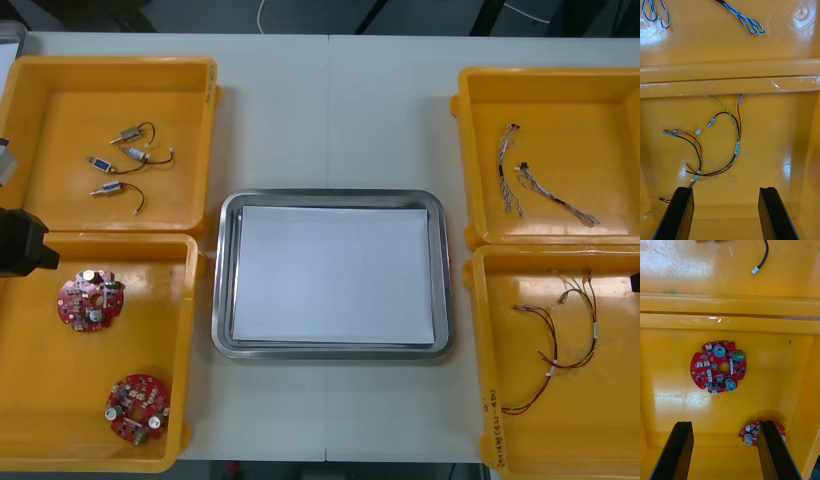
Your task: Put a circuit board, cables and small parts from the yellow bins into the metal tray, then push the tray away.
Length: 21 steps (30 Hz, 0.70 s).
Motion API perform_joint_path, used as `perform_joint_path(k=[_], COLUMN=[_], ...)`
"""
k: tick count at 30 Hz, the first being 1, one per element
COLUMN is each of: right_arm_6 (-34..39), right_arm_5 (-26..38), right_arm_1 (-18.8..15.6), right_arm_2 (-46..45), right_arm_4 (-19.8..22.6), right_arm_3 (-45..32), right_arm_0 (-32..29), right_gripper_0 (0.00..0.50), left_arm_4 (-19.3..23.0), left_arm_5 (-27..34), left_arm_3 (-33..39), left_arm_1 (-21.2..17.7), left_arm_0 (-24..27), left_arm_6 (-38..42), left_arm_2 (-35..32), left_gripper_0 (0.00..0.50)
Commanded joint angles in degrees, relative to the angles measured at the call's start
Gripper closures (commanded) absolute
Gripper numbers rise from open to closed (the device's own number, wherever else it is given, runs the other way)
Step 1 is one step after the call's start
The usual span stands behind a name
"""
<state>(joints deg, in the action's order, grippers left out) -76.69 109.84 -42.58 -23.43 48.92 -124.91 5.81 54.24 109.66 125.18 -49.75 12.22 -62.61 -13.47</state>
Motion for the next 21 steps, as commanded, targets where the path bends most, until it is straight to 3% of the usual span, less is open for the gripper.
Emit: perform_joint_path(k=[1, 21], right_arm_6=[0.75, 0.75], right_arm_5=[0.16, 0.16], right_arm_1=[-2.25, -2.25], right_arm_2=[0.49, 0.49], right_arm_4=[0.39, 0.39], right_arm_3=[-1.74, -1.74], right_arm_0=[-0.8, -0.8], right_gripper_0=[0.0, 0.0], left_arm_4=[-0.01, -0.01], left_arm_5=[0.34, 0.34], left_arm_3=[1.38, 1.38], left_arm_1=[-2.46, -2.46], left_arm_0=[-0.71, -0.71], left_arm_6=[-4.81, -4.81], left_arm_2=[-1.65, -1.65], left_gripper_0=[0.0, 0.0])
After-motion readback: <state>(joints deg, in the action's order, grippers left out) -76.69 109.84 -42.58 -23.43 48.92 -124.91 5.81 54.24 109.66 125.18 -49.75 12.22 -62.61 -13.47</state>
